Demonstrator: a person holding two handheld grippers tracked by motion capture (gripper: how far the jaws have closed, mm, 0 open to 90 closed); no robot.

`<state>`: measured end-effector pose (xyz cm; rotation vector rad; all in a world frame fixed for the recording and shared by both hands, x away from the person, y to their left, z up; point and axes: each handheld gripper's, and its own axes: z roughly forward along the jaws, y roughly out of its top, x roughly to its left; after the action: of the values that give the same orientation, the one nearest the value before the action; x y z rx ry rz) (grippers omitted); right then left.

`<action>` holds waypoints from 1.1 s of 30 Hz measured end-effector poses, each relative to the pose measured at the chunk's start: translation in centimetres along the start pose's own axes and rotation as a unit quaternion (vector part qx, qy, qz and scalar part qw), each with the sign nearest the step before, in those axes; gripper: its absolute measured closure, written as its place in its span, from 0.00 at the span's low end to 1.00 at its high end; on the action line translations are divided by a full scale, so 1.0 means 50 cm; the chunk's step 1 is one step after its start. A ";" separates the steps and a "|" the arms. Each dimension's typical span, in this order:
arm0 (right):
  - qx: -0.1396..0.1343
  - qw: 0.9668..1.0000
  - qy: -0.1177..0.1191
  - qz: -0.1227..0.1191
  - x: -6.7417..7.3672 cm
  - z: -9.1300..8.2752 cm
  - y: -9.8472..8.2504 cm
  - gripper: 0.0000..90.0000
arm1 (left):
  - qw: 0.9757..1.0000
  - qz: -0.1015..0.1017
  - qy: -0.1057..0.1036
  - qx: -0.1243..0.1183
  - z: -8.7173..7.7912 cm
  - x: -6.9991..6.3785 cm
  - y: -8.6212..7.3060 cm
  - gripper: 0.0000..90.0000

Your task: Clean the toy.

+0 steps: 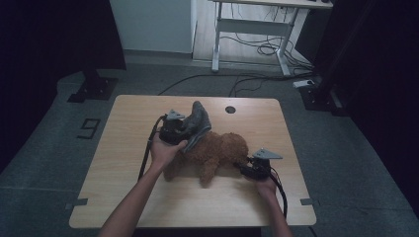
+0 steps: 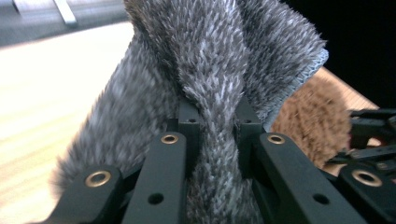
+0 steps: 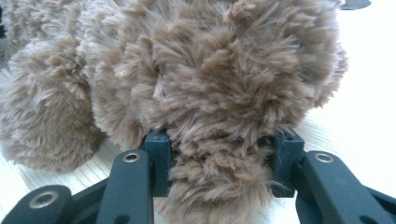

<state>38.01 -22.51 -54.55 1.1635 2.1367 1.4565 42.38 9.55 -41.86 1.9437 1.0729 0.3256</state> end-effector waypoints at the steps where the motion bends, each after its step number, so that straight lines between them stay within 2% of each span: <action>1: 0.000 1.000 0.002 0.001 0.000 -0.001 0.000 0.59 | 1.000 0.001 0.003 0.006 0.007 0.001 -0.003 0.87; 3: 0.000 1.000 0.002 0.000 0.000 -0.003 0.001 0.57 | 1.000 0.002 0.006 0.021 0.022 0.006 -0.015 0.87; 5: -0.002 1.000 -0.001 -0.003 0.000 -0.007 0.003 0.51 | 1.000 -0.001 0.004 0.027 0.029 0.009 -0.028 0.87; 8: -0.001 1.000 -0.002 0.009 0.000 -0.015 0.004 0.42 | 1.000 -0.004 -0.004 0.024 0.029 0.008 -0.053 0.87; 13: 0.004 1.000 0.011 0.017 -0.003 -0.040 0.012 0.31 | 1.000 0.010 -0.014 0.013 0.019 -0.004 -0.092 0.87; 16: -0.022 0.999 0.028 0.035 -0.008 -0.064 0.026 0.24 | 1.000 0.013 -0.020 0.007 0.013 -0.011 -0.109 0.87; 19: -0.037 0.998 0.022 0.036 -0.001 -0.077 0.044 0.17 | 0.999 0.019 -0.026 0.003 0.006 -0.020 -0.127 0.87; 22: -0.034 0.999 0.016 0.038 0.010 -0.067 0.054 0.14 | 0.999 0.029 -0.034 0.007 -0.004 -0.024 -0.142 0.88; 25: -0.008 0.999 0.017 0.031 0.024 -0.037 0.055 0.09 | 0.999 0.026 -0.039 0.005 -0.009 -0.027 -0.152 0.88; 26: 0.002 1.000 0.010 0.027 0.028 -0.027 0.053 0.06 | 0.999 0.029 -0.040 0.006 -0.010 -0.028 -0.155 0.88; 28: 0.012 1.000 -0.010 0.022 0.033 -0.014 0.048 0.09 | 0.999 0.031 -0.039 0.005 -0.011 -0.032 -0.159 0.88; 29: 0.013 1.000 -0.012 0.025 0.032 -0.012 0.045 0.12 | 0.999 0.030 -0.040 0.005 -0.012 -0.034 -0.160 0.87; 31: 0.007 0.999 -0.008 0.034 0.026 -0.010 0.038 0.15 | 0.999 0.030 -0.043 0.007 -0.014 -0.036 -0.160 0.87; 33: 0.006 1.000 -0.001 0.031 0.022 -0.011 0.033 0.21 | 0.999 0.030 -0.044 0.009 -0.016 -0.038 -0.159 0.87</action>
<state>37.72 -21.79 -52.66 1.2450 2.1278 1.4703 36.36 10.50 -47.33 1.9907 0.9658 0.2604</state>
